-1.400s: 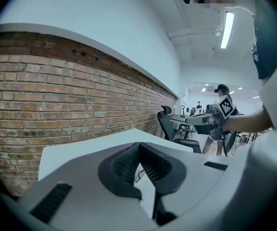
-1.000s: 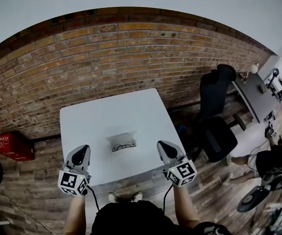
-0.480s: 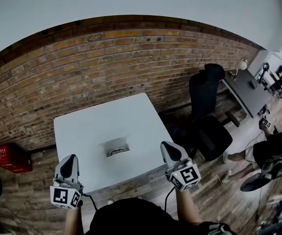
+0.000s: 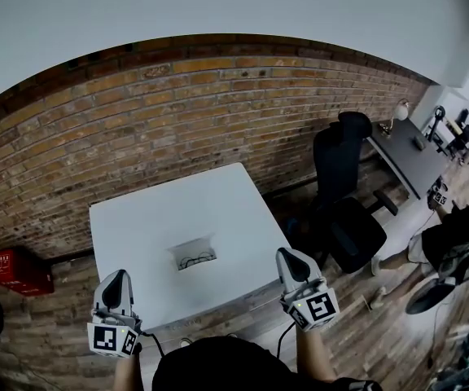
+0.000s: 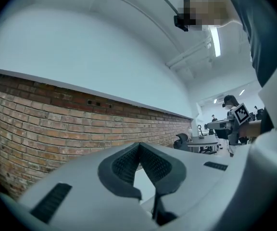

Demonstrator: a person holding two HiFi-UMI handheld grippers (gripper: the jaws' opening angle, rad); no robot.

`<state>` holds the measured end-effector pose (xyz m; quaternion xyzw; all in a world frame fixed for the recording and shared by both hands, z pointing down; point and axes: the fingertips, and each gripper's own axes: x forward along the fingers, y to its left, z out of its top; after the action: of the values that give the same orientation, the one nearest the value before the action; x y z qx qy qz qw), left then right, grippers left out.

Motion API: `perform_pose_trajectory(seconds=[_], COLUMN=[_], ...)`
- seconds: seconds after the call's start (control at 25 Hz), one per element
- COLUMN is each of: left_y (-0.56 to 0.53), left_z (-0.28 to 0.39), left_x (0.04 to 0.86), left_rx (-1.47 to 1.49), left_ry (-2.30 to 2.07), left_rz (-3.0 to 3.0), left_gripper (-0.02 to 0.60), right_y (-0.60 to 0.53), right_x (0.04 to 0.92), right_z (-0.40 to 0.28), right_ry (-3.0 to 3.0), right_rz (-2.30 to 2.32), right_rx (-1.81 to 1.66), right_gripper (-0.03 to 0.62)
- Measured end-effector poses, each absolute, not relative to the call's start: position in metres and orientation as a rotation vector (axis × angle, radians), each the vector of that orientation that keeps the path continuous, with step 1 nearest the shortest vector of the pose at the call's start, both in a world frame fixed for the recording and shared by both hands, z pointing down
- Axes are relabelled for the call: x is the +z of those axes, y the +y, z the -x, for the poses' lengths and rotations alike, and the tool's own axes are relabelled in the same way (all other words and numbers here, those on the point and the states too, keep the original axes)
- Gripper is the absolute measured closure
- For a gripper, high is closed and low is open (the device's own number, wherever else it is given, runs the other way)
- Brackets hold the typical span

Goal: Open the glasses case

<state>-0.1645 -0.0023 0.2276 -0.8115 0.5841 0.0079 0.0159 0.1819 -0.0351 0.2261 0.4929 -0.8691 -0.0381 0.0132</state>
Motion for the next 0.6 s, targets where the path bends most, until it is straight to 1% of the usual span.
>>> perform_pose_trajectory(seconds=[0.6], left_y=[0.005], left_z=[0.157], left_x=[0.223], left_rx=[-0.003], left_ry=[1.75], left_rz=[2.521], left_gripper=[0.575], right_y=[-0.025], right_x=[0.234], right_z=[-0.16], right_ry=[-2.731], right_rz=[-1.501], right_rx=[-0.119], right_gripper=[0.589])
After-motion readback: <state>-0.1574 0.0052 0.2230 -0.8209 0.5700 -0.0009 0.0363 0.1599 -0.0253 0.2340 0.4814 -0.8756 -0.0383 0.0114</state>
